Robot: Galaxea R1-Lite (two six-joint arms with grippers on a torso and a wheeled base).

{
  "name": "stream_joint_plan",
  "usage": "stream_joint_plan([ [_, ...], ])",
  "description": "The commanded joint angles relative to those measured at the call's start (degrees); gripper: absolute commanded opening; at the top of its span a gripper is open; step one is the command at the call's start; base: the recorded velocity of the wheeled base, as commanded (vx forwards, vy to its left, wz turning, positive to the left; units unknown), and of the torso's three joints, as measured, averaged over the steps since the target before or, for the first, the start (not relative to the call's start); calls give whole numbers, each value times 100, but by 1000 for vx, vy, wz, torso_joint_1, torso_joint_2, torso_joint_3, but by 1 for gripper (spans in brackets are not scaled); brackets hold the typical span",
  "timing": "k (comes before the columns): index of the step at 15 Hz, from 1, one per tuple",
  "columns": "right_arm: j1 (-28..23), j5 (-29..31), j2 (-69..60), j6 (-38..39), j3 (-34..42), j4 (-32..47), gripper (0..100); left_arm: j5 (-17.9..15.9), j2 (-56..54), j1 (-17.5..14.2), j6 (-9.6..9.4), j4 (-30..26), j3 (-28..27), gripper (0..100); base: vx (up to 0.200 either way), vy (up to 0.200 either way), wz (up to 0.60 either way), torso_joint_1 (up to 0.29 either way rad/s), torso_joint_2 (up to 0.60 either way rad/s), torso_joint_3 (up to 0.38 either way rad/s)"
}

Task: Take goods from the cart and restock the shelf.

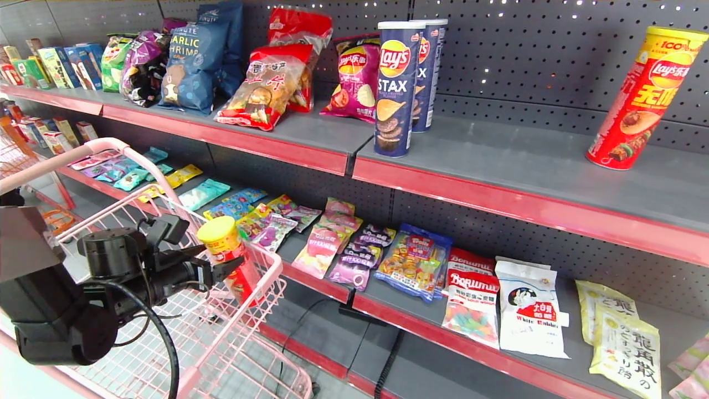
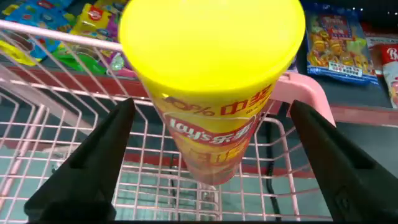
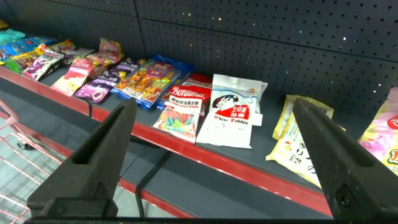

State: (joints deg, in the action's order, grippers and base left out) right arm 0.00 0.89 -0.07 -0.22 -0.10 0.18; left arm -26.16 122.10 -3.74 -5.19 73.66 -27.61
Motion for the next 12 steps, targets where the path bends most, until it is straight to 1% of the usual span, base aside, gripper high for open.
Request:
stream_joint_plan([
  [1, 0, -1, 7, -4, 1, -1, 100, -3, 244, 75, 1, 8, -130, 100, 0, 0, 0, 0, 0, 0],
  [2, 0, -1, 7, -4, 1, -1, 100, -3, 244, 75, 1, 8, -130, 100, 0, 0, 0, 0, 0, 0],
  [4, 0, -1, 7, -4, 1, -1, 100, 15, 358, 93, 1, 17, -456, 100, 0, 0, 0, 0, 0, 0],
  [7, 0, -1, 7, -4, 1, -1, 100, 41, 402, 102, 1, 17, -561, 100, 0, 0, 0, 0, 0, 0],
  [8, 0, -1, 7, -4, 1, -1, 100, 50, 402, 102, 10, 17, -561, 0, 0, 0, 0, 0, 0, 0],
  [12, 0, -1, 7, -4, 1, -1, 100, 102, 165, 119, 27, 0, -385, 0, 0, 0, 0, 0, 0, 0],
])
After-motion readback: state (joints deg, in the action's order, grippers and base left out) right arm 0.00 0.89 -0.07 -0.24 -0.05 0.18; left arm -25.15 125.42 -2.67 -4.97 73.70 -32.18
